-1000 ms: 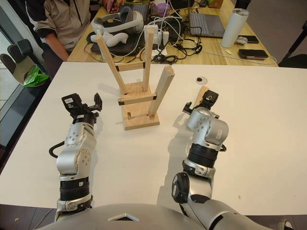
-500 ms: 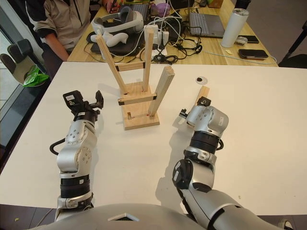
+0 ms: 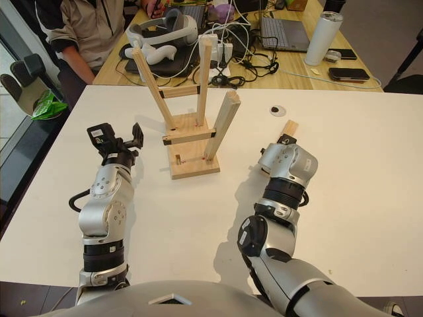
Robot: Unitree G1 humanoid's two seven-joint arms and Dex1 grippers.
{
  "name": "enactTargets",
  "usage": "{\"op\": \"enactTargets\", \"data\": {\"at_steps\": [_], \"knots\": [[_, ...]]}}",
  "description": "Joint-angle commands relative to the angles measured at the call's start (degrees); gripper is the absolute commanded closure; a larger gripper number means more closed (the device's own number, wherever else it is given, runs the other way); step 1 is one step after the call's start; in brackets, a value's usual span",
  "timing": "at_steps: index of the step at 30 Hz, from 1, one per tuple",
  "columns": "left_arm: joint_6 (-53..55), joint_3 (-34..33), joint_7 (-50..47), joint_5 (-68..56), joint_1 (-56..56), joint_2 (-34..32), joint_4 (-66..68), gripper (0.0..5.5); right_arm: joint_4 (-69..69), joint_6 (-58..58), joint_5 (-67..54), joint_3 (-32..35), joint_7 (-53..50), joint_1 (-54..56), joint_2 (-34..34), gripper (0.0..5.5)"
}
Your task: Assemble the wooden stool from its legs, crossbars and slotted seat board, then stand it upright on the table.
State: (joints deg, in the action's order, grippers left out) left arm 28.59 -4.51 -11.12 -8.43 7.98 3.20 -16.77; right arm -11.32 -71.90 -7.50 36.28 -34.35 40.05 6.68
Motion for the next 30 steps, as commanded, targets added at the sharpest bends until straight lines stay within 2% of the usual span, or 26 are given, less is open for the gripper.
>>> {"op": "enactTargets", "data": {"at_steps": [1, 7, 13, 22, 24, 26, 30], "knots": [[0.7, -0.3, -0.3, 0.5, 1.3, 0.5, 0.9, 1.64, -0.4, 1.3, 0.3, -0.3, -0.3, 1.9, 0.5, 3.44], [0.0, -1.8, -0.3, 0.6, 3.4, -0.5, 1.6, 1.64, -0.3, 9.6, 2.6, -6.5, 2.1, 3.1, -3.7, 3.44], [-0.5, -5.2, 0.2, 0.2, 8.4, -2.8, 3.1, 1.64, 1.2, 20.7, 6.2, -16.6, 7.5, 4.6, -8.4, 3.45], [0.2, -7.0, 0.4, -0.3, 12.4, -3.9, 3.2, 1.64, 3.4, 22.1, 5.9, -18.9, 10.8, 4.2, -8.9, 3.45], [0.5, -7.3, 0.6, -0.4, 12.7, -4.2, 2.9, 1.64, 5.4, 19.2, 4.9, -17.6, 11.4, 3.1, -8.7, 3.45], [0.8, -8.0, 0.7, -0.5, 12.6, -4.7, 2.3, 1.64, 9.4, 11.5, 3.0, -14.4, 12.0, 0.6, -7.6, 3.45], [1.6, -9.4, 0.3, -0.5, 11.6, -5.3, 0.1, 1.64, 21.6, -12.3, 0.7, -9.9, 15.7, -4.6, -6.8, 3.45]]}}
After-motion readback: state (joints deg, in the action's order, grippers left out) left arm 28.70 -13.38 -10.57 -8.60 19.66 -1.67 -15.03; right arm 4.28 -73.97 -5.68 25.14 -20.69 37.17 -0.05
